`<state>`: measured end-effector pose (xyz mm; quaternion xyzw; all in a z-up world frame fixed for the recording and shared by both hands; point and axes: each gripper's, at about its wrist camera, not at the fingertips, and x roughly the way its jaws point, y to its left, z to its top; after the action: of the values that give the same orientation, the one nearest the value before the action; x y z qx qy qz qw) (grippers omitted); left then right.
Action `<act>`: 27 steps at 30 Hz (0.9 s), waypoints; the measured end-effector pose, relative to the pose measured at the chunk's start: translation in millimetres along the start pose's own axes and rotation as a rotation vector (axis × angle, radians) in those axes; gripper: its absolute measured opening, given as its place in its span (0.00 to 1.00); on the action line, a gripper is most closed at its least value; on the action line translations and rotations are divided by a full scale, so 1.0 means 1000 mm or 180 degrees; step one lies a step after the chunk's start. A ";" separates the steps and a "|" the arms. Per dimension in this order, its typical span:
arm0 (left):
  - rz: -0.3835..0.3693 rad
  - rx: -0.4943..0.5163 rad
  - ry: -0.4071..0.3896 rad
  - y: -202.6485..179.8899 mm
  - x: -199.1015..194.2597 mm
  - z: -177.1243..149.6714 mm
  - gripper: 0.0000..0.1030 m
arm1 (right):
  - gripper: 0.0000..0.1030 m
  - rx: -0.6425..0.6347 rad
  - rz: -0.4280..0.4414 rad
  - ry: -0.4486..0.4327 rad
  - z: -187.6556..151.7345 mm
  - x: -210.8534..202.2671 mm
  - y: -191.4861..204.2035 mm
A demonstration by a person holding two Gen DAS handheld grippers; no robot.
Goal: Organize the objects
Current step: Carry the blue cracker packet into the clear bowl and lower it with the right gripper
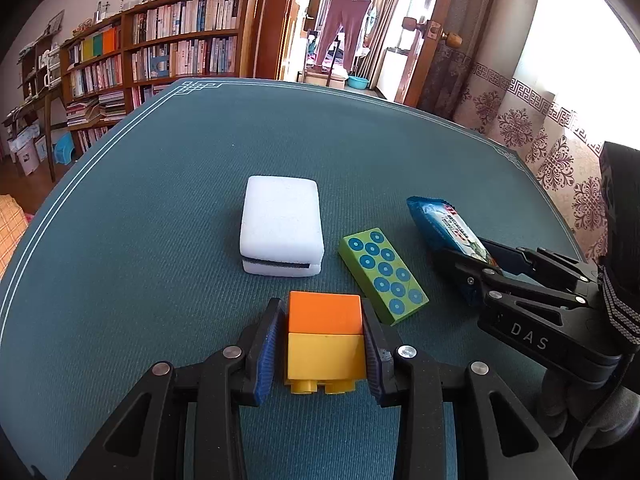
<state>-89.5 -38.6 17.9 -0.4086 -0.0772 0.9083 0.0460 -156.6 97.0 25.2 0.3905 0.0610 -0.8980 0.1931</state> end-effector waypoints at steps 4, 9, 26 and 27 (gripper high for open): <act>-0.0037 0.0023 -0.0004 -0.002 -0.001 -0.001 0.35 | 0.43 0.0161 0.0007 -0.0064 -0.014 -0.015 -0.004; -0.0095 0.0063 -0.0037 -0.007 -0.004 -0.003 0.33 | 0.43 0.0421 0.0048 -0.0145 -0.038 -0.039 -0.014; -0.0272 0.0216 -0.0142 -0.030 -0.024 -0.007 0.32 | 0.43 0.0867 0.0035 -0.0413 -0.083 -0.117 -0.031; -0.0277 0.0224 -0.0144 -0.031 -0.024 -0.008 0.32 | 0.43 0.0876 0.0017 -0.0429 -0.084 -0.121 -0.033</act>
<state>-66.9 -10.4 36.3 -0.3824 -0.0639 0.9165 0.0981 -37.4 185.4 53.9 0.3522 -0.0768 -0.9216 0.1438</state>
